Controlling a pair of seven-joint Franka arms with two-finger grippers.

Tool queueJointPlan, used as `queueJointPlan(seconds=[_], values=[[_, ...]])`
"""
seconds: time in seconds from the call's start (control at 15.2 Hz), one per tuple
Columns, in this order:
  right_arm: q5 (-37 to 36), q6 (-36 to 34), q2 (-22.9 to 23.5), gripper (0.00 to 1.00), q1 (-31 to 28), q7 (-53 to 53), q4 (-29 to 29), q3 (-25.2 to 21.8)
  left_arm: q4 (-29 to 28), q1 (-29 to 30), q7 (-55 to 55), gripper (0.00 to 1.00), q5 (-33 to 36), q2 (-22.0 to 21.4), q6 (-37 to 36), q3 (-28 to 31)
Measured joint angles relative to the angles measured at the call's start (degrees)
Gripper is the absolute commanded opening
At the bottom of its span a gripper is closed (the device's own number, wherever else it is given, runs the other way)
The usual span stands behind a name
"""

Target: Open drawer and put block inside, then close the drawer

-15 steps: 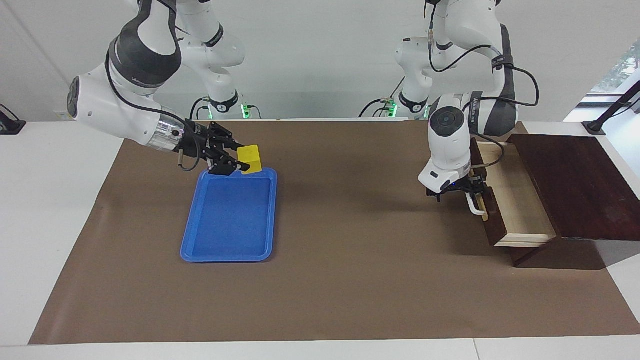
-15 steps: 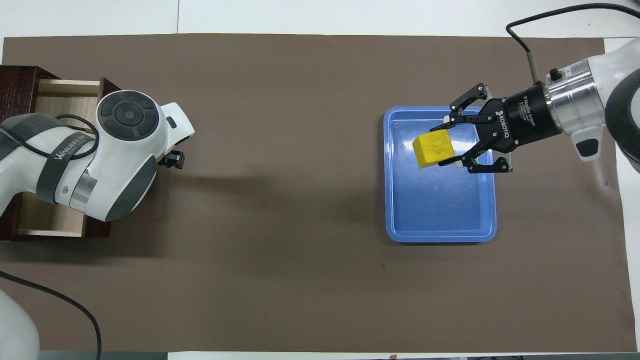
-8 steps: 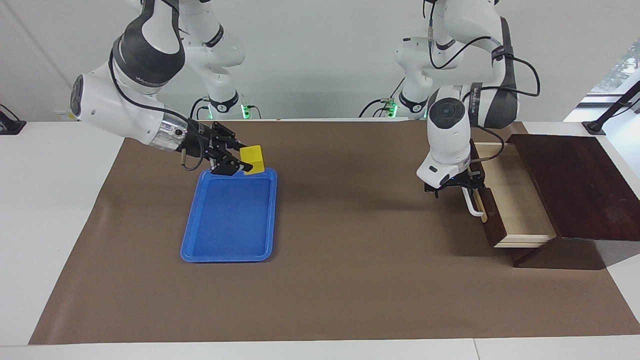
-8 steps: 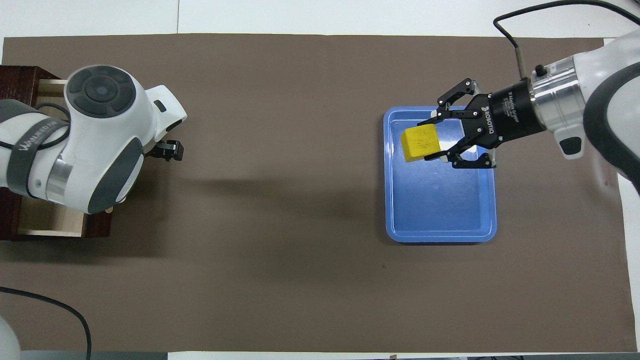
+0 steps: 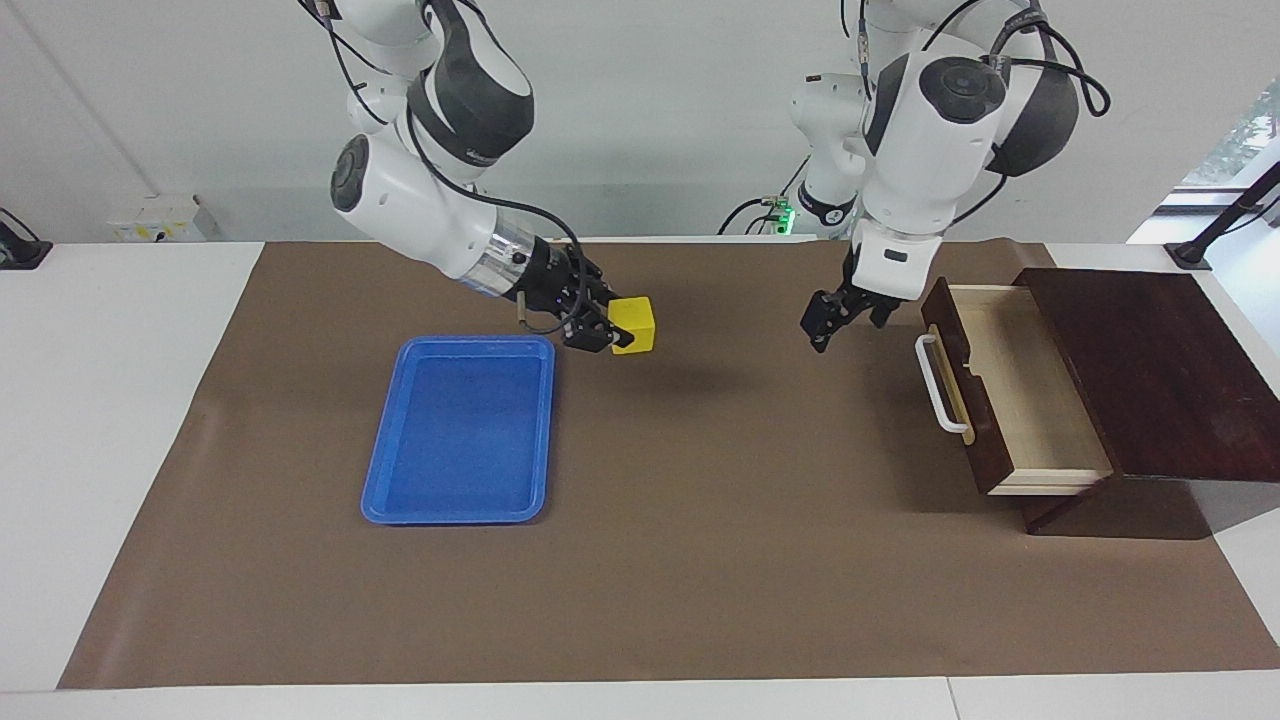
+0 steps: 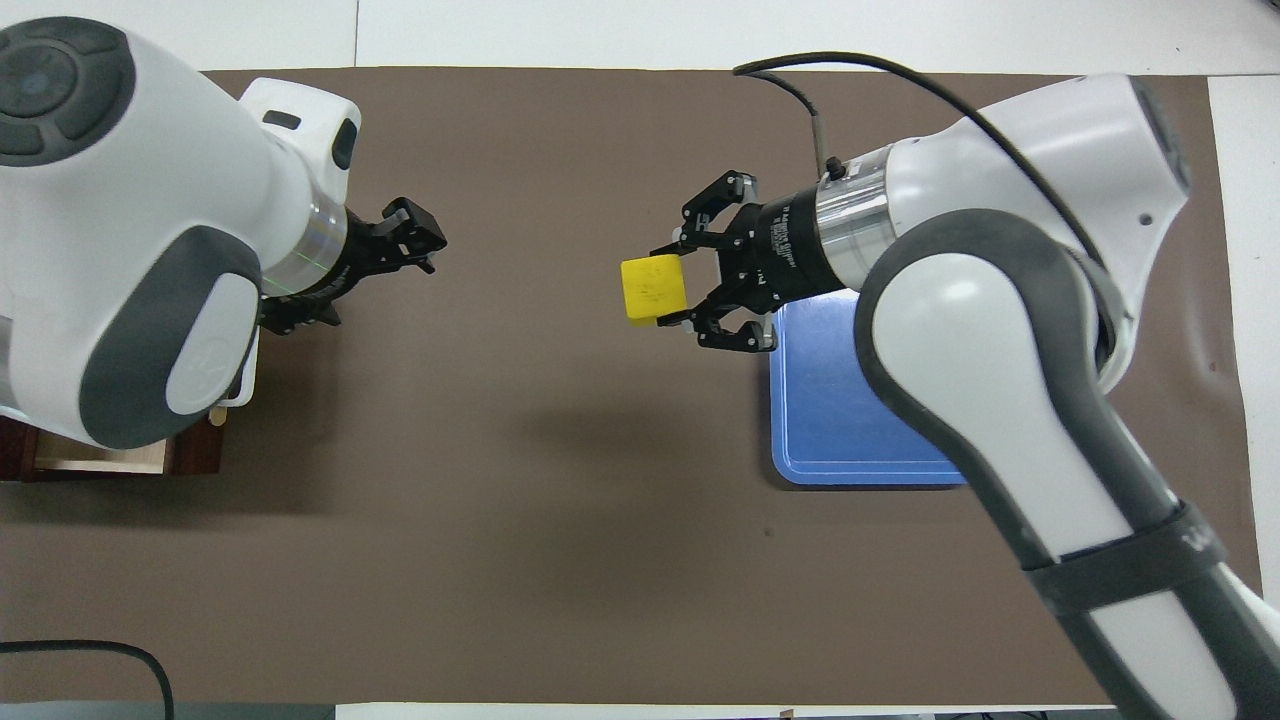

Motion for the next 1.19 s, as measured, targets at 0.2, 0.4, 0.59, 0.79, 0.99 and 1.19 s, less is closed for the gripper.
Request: queueJointPlan(seconds=[0.2,0.4,0.59,0.79,0.99,1.19], values=[[1.8,4.5,0.3,0.0,3.1,2.1,0.0,0.0,0.0,-3.8,-23.0,1.0,-0.6,0.1,0.0,-0.5],[1.9,6.7,0.3,0.0,5.5,3.8,0.0,0.0,0.5,-5.5,-40.8,1.0,-1.0,0.2,-0.1,-0.6],[1.9,7.1,0.3,0.0,6.6,4.7,0.0,0.0,1.7,-5.8,-48.6,1.0,-1.4,0.3,-1.5,-0.6],[1.9,7.1,0.3,0.0,7.0,5.1,0.0,0.0,3.2,-5.9,-52.6,1.0,-1.4,0.8,-1.9,-0.6],[1.9,7.1,0.3,0.0,7.0,5.1,0.0,0.0,4.0,-7.1,-55.5,1.0,-1.4,1.9,-1.9,-0.6],[1.9,7.1,0.3,0.0,7.0,5.2,0.0,0.0,4.5,-8.5,-58.2,1.0,-1.4,2.9,-1.9,-0.6]])
